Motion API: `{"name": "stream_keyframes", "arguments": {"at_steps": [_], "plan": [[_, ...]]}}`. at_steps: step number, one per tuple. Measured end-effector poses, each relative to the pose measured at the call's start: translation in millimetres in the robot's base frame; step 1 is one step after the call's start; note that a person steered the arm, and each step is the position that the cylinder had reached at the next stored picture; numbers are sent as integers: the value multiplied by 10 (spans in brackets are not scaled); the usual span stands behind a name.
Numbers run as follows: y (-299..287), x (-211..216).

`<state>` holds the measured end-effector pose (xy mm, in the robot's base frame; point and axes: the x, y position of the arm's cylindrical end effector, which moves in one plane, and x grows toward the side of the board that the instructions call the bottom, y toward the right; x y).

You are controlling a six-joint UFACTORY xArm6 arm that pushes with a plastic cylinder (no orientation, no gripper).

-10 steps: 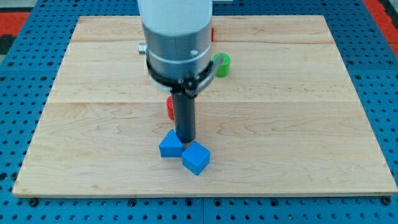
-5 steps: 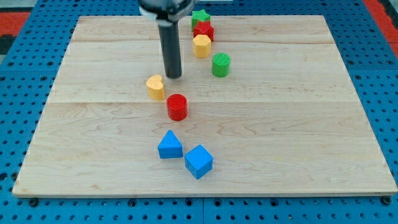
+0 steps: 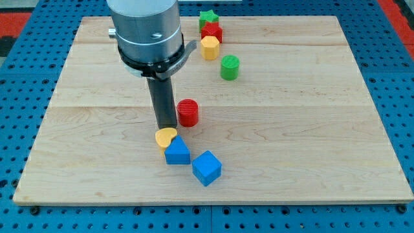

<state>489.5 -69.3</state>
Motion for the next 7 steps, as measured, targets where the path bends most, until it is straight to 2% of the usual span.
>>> {"name": "stream_keyframes", "arguments": {"at_steps": [1, 2, 3, 5, 7], "plan": [[0, -398], [340, -599], [452, -397], [857, -468], [631, 279]]}}
